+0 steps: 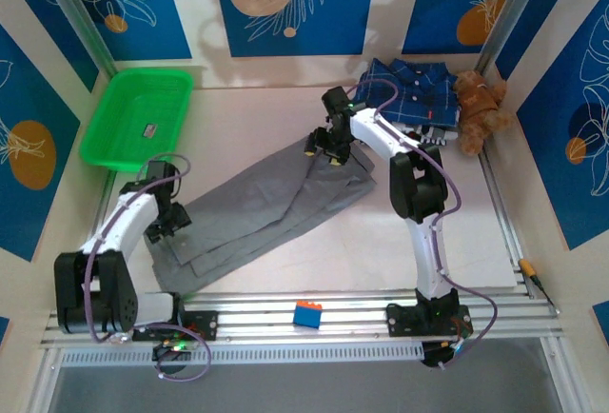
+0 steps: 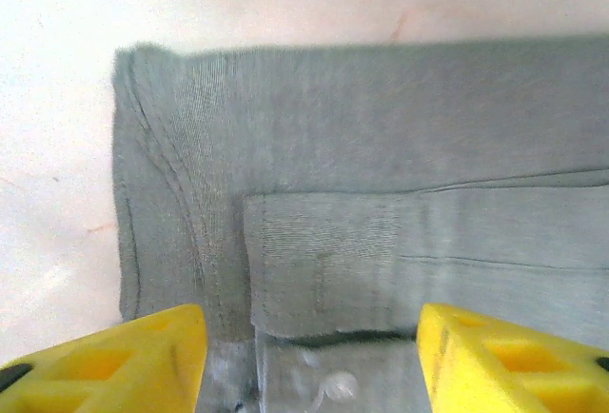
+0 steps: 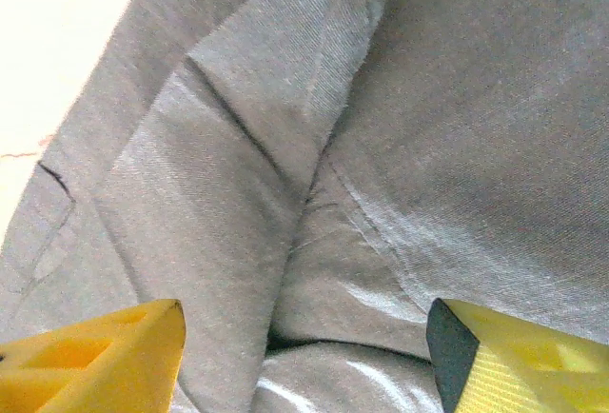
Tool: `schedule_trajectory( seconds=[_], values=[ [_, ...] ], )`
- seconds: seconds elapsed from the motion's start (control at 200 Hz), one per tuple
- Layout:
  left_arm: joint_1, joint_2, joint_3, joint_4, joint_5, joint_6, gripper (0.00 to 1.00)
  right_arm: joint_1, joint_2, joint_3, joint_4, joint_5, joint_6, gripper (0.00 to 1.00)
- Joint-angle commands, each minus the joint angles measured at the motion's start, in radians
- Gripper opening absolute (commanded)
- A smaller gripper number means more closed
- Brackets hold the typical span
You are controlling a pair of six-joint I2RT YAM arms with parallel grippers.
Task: Fold and stack the long sleeve shirts
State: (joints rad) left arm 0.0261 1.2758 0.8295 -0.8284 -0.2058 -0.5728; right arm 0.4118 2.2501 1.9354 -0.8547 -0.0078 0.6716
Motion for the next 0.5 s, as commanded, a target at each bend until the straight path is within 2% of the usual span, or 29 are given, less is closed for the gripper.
schedule_trajectory(
  seconds=[0.0,0.065,0.125,0.275,0.355,0.495],
  values=[
    [-0.033,-0.083,0.099,-0.095,0.032,-0.026,0.64,-0.006,-0.074,0.031,-0.039,-0.042,-0.001,0.68],
    [-0.08,-0.107,0.126,-0.101,0.057,-0.052,0.64,-0.01,-0.07,0.044,-0.034,-0.084,0.001,0.61],
    [-0.142,-0.118,0.135,-0.077,0.081,-0.078,0.63,-0.013,-0.053,0.065,-0.028,-0.13,0.006,0.48],
    [-0.279,-0.093,0.085,0.078,0.173,-0.147,0.45,-0.009,0.028,0.137,-0.012,-0.256,0.037,0.21],
    [-0.301,-0.064,0.042,0.12,0.182,-0.185,0.35,-0.002,0.069,0.176,-0.015,-0.28,0.055,0.18],
    [-0.301,-0.039,-0.048,0.17,0.187,-0.203,0.34,-0.006,0.137,0.237,-0.049,-0.244,0.071,0.16]
  ],
)
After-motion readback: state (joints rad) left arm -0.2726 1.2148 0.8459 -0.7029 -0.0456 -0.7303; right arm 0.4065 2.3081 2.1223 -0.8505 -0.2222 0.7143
